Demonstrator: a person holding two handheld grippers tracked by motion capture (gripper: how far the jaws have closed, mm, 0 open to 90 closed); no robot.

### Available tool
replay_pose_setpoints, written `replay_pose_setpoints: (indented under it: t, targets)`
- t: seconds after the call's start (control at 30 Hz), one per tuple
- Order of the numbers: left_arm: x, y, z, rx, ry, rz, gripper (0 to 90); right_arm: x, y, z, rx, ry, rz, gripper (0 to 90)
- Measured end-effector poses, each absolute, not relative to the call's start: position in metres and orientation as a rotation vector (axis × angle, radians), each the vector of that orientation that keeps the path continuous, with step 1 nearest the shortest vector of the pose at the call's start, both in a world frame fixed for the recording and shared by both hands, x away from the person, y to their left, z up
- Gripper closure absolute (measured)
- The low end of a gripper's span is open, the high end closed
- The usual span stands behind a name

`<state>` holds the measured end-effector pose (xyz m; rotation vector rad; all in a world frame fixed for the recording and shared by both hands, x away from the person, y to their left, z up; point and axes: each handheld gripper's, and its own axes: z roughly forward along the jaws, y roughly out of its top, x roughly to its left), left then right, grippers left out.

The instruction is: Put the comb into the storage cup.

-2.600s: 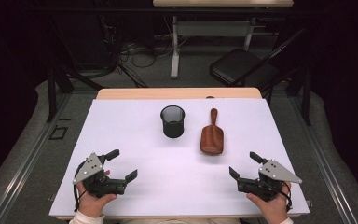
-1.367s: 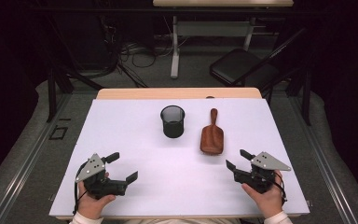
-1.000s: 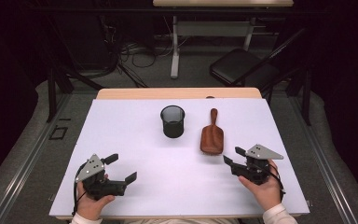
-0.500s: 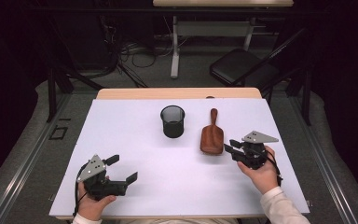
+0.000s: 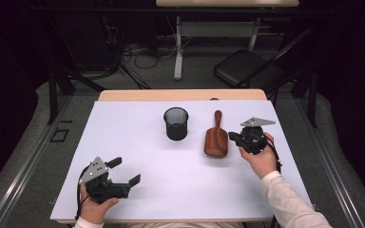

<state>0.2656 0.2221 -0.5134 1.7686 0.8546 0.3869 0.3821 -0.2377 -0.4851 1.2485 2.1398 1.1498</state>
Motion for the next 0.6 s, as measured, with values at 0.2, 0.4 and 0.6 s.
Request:
replay_pose_setpoints:
  t: [0.2,0.4,0.6]
  targets:
    - [0.265,0.221,-0.514,1.762,0.865,0.383,2.9,0.401,-0.232,-0.473,1.271,2.144,1.118,90.0]
    - [0.266,0.220,-0.514,1.762,0.867,0.382,2.9,0.414,-0.229,-0.465,1.280,2.157,1.095,90.0]
    - [0.267,0.217,-0.514,1.777,0.850,0.385,2.9,0.428,-0.221,-0.467,1.296,2.168,1.064,90.0]
